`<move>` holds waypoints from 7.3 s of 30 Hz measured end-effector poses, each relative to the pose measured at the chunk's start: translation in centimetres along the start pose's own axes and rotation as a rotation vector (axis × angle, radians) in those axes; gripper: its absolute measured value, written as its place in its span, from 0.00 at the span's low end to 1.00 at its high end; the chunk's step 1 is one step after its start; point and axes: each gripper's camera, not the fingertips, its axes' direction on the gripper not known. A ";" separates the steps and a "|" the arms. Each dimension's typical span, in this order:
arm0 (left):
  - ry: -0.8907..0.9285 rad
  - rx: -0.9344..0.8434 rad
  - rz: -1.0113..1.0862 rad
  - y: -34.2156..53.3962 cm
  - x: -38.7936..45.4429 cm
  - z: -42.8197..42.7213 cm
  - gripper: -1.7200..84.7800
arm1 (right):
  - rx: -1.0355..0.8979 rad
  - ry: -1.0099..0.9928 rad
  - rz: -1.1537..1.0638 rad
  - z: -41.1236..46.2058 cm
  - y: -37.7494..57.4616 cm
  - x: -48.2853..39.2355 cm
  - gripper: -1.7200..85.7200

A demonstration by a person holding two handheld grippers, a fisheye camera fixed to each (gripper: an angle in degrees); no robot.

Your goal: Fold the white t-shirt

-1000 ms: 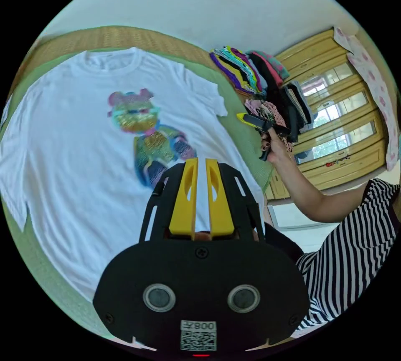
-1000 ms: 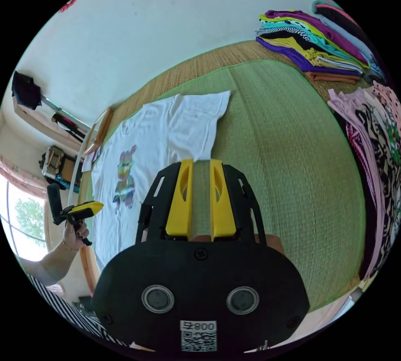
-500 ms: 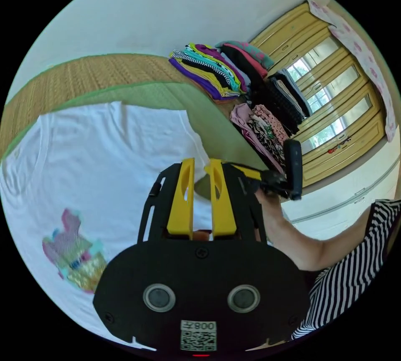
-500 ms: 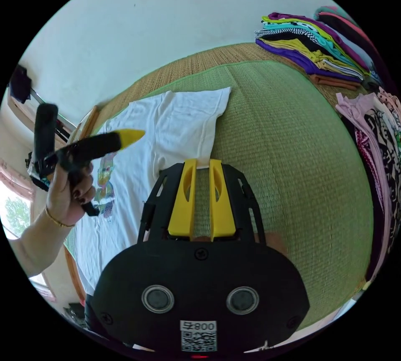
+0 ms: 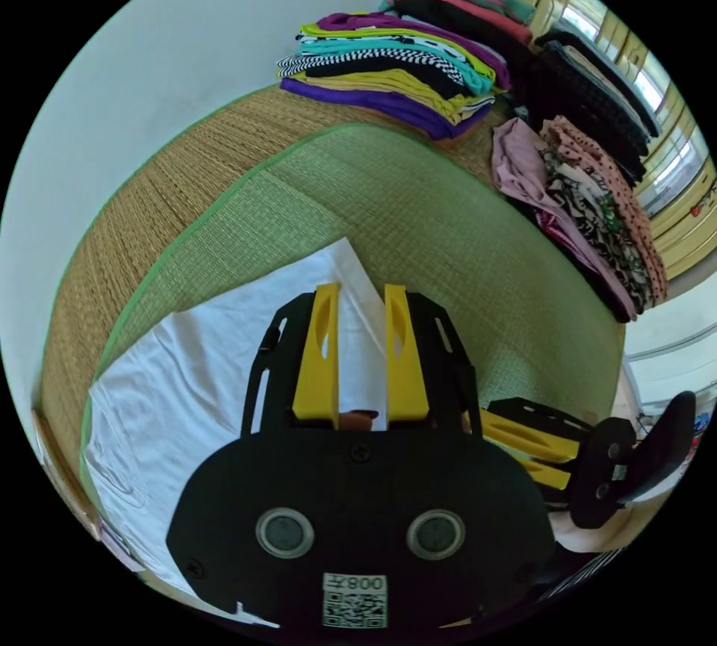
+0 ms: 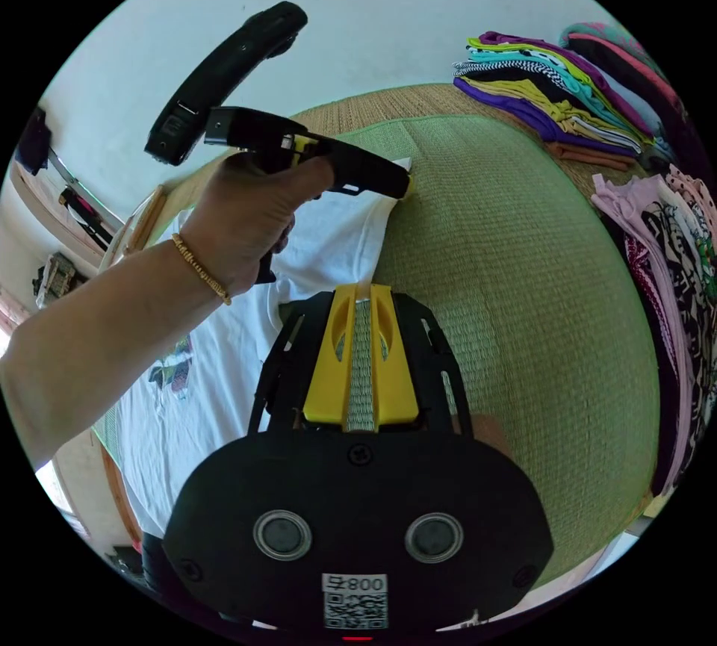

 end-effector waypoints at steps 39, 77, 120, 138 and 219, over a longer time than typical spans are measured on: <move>0.414 0.379 -0.648 11.1 -22.3 -7.2 0.06 | -0.054 -0.298 -0.179 5.4 -1.6 -9.4 0.04; 0.184 0.085 -0.212 6.7 -16.5 -8.8 0.02 | -0.065 -0.286 -0.013 8.1 -6.4 -4.2 0.02; 0.078 0.582 -1.233 66.0 -20.4 -32.7 0.10 | 0.197 -1.038 0.352 4.7 -6.0 1.1 0.02; -0.054 0.474 -1.250 73.7 -21.9 -34.0 0.05 | -0.271 -0.600 -0.725 5.4 -13.7 -55.6 0.10; -0.003 0.271 -0.857 64.3 -21.3 -38.5 0.03 | -0.382 -0.420 -0.667 20.4 -30.3 -61.4 0.02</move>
